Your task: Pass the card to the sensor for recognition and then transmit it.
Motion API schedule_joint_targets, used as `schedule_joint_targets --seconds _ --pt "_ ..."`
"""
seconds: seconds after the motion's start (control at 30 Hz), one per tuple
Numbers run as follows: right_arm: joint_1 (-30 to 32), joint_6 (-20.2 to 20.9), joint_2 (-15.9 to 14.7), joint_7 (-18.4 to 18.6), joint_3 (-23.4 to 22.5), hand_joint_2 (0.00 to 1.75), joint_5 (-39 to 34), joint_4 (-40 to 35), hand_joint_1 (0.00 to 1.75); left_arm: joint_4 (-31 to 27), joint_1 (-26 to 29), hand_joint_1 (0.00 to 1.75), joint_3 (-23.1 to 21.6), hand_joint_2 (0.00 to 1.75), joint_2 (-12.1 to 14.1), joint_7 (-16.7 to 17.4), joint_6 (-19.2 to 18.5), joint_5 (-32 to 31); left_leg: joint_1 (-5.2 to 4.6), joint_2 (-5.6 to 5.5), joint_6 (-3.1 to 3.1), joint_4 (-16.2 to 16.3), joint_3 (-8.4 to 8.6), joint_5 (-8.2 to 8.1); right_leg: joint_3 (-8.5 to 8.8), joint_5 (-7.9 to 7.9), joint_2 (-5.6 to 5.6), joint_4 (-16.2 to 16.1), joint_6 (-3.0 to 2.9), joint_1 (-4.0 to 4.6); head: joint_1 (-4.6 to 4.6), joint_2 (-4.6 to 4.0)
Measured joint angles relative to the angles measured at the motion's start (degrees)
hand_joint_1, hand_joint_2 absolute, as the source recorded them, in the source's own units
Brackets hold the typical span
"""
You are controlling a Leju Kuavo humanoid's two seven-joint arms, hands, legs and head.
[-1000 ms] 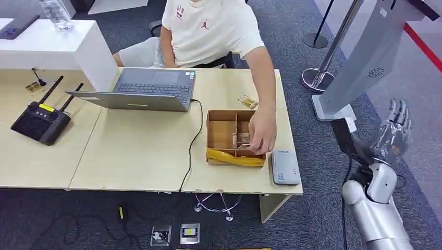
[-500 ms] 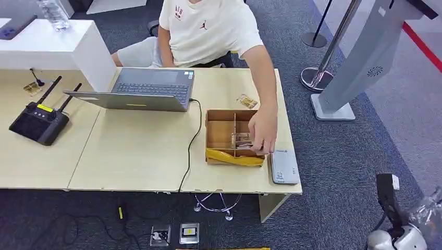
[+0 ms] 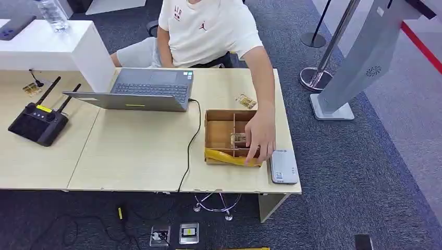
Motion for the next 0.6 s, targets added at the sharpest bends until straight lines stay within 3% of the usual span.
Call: schedule_joint_targets --seconds 0.27,0.6 --pt "-0.16 4.87 2.47 0.59 -2.45 1.75 1.59 7.87 0.0 -0.11 -0.42 0.0 -0.11 1.75 -0.04 1.53 -0.02 -1.38 0.0 -0.01 0.0 0.0 0.01 0.01 0.05 0.0 -0.01 0.01 0.0 0.0 0.02 0.0" --pt "0.45 5.89 3.19 0.3 -4.61 1.75 1.81 11.14 0.0 -1.62 0.64 0.0 -0.13 1.75 1.18 -0.18 -0.02 -1.2 0.0 -0.01 0.0 0.0 0.0 0.01 0.05 0.0 -0.01 0.01 0.0 -0.01 0.02 0.0"
